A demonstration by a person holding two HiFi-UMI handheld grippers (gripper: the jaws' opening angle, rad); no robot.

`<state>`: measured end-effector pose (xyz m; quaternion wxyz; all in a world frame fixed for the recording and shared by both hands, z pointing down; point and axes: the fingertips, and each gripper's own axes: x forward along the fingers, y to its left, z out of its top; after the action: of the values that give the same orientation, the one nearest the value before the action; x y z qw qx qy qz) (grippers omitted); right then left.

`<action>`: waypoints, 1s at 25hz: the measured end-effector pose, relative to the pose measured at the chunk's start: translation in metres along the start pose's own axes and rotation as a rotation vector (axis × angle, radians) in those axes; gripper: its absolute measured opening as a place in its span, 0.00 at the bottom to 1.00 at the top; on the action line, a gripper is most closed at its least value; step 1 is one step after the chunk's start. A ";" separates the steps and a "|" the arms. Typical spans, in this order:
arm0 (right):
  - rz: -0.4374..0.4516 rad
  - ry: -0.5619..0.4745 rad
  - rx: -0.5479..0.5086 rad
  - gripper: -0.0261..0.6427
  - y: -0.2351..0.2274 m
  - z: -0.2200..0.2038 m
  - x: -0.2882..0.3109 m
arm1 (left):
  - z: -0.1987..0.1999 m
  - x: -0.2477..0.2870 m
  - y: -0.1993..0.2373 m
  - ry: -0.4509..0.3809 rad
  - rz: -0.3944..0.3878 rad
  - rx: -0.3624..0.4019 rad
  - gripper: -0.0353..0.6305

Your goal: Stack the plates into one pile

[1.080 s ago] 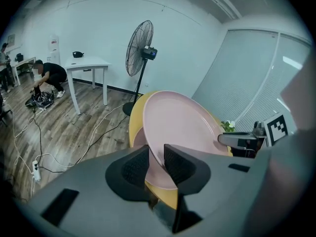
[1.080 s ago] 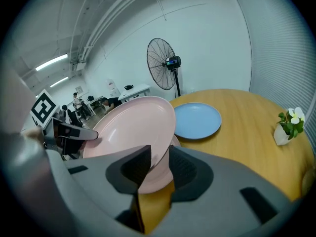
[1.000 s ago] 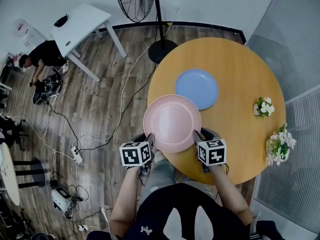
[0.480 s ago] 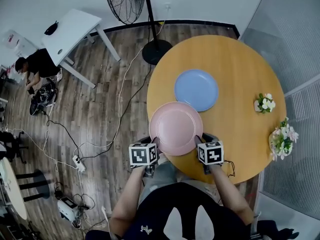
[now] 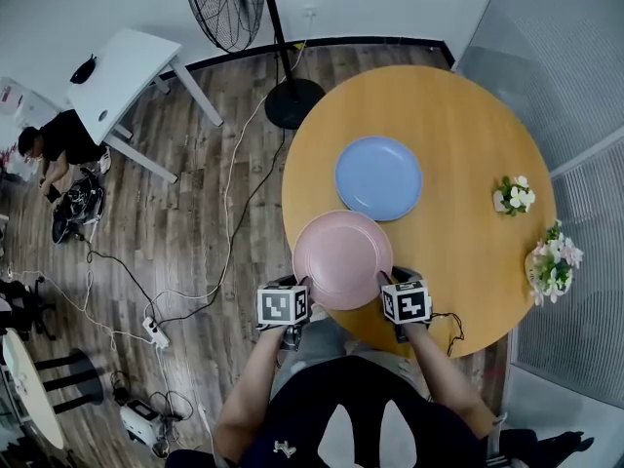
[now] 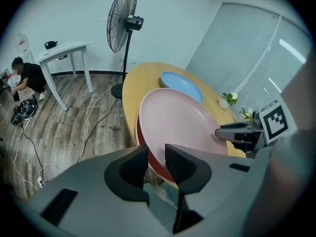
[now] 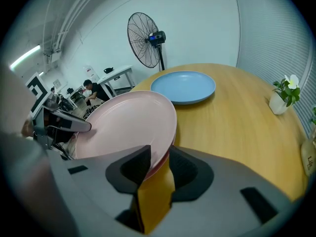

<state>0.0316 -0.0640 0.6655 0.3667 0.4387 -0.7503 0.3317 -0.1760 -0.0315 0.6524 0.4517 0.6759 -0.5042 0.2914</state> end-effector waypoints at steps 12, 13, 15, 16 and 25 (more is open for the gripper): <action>-0.029 0.015 -0.030 0.23 -0.004 -0.011 0.009 | -0.010 0.011 0.003 0.030 -0.014 0.051 0.24; -0.030 0.016 -0.033 0.23 -0.004 -0.011 0.009 | -0.010 0.011 0.002 0.032 -0.015 0.060 0.24; -0.025 0.018 -0.038 0.23 -0.003 -0.012 0.010 | -0.011 0.011 0.001 0.037 -0.018 0.071 0.24; -0.020 0.022 -0.039 0.25 -0.002 -0.013 0.011 | -0.012 0.012 0.001 0.039 -0.020 0.076 0.24; -0.011 0.016 -0.001 0.34 -0.001 -0.012 0.010 | -0.003 0.011 0.002 0.031 -0.033 0.110 0.40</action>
<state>0.0323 -0.0590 0.6804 0.3748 0.4398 -0.7452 0.3329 -0.1738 -0.0332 0.6633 0.4262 0.7033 -0.4694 0.3217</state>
